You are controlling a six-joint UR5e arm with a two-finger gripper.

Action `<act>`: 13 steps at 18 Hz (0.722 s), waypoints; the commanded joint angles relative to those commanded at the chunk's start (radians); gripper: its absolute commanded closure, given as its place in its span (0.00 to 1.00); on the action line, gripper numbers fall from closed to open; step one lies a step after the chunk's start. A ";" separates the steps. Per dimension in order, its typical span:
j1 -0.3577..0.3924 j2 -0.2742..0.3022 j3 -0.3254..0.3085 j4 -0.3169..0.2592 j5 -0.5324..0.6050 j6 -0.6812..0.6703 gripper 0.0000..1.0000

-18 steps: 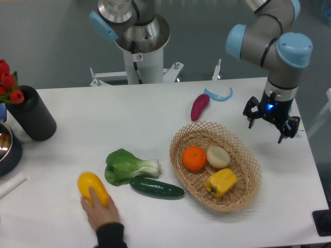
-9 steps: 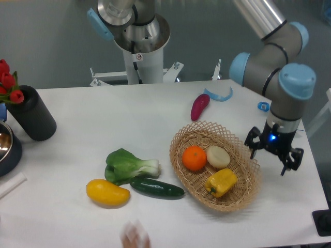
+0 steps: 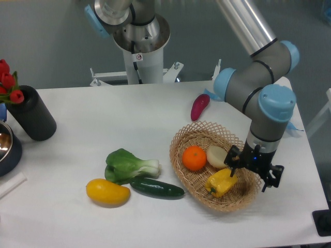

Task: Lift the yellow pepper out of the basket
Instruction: 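Move the open gripper down over the yellow bell pepper in the basket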

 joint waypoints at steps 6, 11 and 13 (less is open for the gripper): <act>-0.028 0.031 -0.057 -0.022 0.002 -0.011 0.00; -0.029 0.026 -0.063 -0.020 0.020 -0.011 0.00; -0.034 0.018 -0.060 -0.018 0.040 -0.009 0.00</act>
